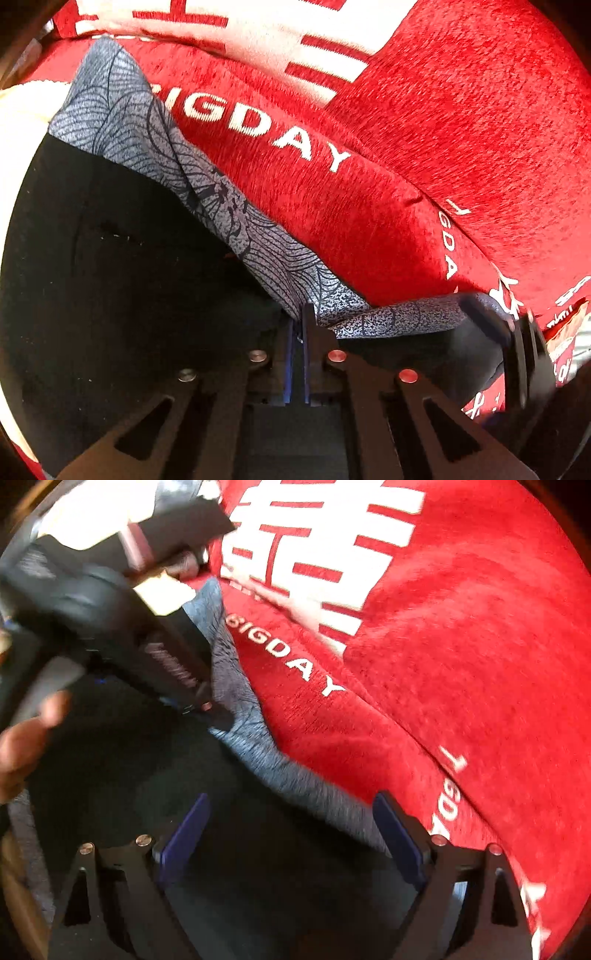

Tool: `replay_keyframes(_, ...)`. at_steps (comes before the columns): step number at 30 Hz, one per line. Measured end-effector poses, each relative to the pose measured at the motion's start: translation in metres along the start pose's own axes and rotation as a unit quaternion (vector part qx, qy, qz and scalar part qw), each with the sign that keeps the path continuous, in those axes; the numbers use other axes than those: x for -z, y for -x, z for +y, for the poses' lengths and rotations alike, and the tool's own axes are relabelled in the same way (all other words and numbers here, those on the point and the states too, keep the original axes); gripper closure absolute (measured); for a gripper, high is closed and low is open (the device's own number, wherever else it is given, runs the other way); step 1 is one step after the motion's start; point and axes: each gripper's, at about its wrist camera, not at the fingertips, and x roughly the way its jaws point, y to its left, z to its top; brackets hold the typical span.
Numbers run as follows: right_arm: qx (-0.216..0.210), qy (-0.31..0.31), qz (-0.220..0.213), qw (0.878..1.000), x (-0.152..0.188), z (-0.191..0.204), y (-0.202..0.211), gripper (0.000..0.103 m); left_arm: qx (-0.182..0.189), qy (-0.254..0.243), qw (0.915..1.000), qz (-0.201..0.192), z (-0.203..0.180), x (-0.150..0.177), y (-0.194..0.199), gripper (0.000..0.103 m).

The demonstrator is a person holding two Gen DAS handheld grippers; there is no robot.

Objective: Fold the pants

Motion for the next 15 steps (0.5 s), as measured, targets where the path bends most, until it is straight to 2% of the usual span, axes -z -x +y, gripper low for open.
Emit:
replay_keyframes(3,-0.014,0.036,0.064,0.997,-0.009,0.000,-0.045,0.016,0.002,-0.005,1.0000,0.001,-0.001,-0.001,0.002,0.098)
replay_keyframes(5,-0.048,0.021,0.089,0.995,-0.013,-0.005,-0.058,0.080,0.008,-0.010,0.9999,0.001,-0.001,0.001,0.007,0.098)
replay_keyframes(6,-0.058,-0.003,0.083,0.995,-0.016,-0.009,-0.052,0.080,0.011,-0.016,0.9998,-0.003,-0.001,0.002,0.012,0.098)
replay_keyframes(7,-0.063,-0.010,0.072,0.995,-0.017,-0.009,-0.045,0.087,0.014,-0.023,0.9996,-0.008,-0.002,0.004,0.018,0.098)
replay_keyframes(9,-0.059,-0.015,0.044,0.997,-0.014,-0.003,-0.021,0.090,0.025,-0.036,0.9989,-0.019,0.000,0.013,0.037,0.098)
replay_keyframes(12,-0.032,-0.014,0.010,0.999,-0.004,0.017,0.017,0.092,0.046,-0.054,0.9967,-0.040,-0.001,0.037,0.066,0.098)
replay_keyframes(15,-0.003,-0.014,-0.020,1.000,0.012,0.046,0.056,0.092,0.070,-0.066,0.9938,-0.055,0.006,0.075,0.092,0.098)
